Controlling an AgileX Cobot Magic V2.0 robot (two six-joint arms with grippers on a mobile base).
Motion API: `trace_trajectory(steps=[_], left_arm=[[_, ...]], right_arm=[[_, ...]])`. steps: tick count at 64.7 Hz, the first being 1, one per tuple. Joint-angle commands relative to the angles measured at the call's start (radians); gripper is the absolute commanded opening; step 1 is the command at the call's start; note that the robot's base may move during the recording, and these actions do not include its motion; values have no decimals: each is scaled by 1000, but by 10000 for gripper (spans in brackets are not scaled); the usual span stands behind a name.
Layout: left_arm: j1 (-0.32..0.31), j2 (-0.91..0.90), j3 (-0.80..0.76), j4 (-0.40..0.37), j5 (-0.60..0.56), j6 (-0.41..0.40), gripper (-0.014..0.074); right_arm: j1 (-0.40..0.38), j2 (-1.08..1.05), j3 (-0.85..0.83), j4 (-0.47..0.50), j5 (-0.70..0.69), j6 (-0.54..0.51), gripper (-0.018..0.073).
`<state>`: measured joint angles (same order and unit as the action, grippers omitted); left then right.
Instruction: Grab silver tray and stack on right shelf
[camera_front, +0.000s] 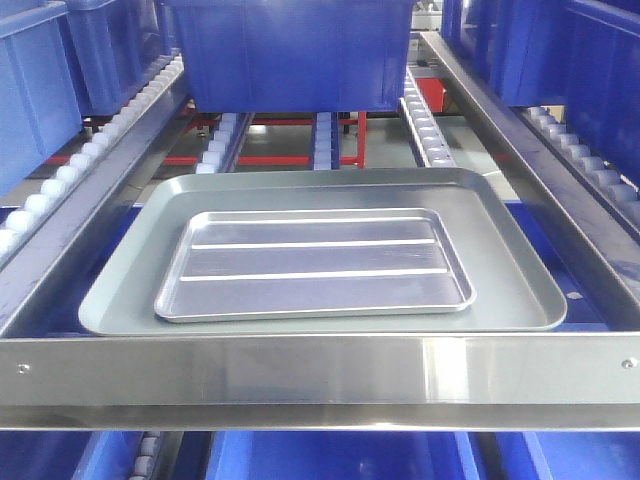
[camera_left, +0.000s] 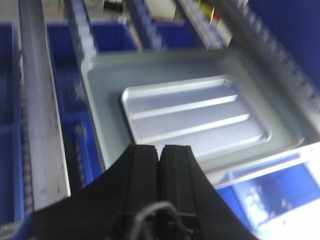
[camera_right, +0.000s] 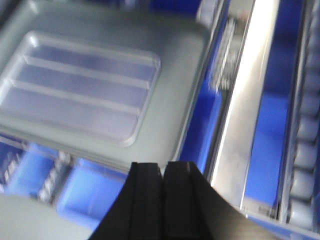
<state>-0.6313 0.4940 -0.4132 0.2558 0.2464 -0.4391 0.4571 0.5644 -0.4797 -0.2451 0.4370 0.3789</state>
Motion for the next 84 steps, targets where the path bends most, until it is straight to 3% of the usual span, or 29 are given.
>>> trace_trajectory(steps=[1,20,62,68,71,75,78,84], left_arm=[[-6,-89,-30,8,-79,-4,-101],[-6,-368,-30,8,-79,-4,-101],[-4,-377,-22,7,-66,2,-101],[6,-377,-20,-123,-30,128,-101],[26,-379,-11,-223,-8,265,-101],[75,-379,3,-278,-10,405,-101],[130,-379,15,-295,-10,444,-101],[260,-399,53,-310,-10,444,-101]], right_arm=[[0,-122,-27,-30,-75,-9,56],[0,-343,-27,-30,-74,-9,56],[0,-343,-27,-30,-74,-9,56],[0,-343,-27,-30,-74,-9,56],[0,-343,-27,-30,-74,-9,56],[0,-343,-27,-30,-74,-9,56],[0,-343,-27,-30,-74,-9,56],[0,-343,-27,-30,-74,-9,56]])
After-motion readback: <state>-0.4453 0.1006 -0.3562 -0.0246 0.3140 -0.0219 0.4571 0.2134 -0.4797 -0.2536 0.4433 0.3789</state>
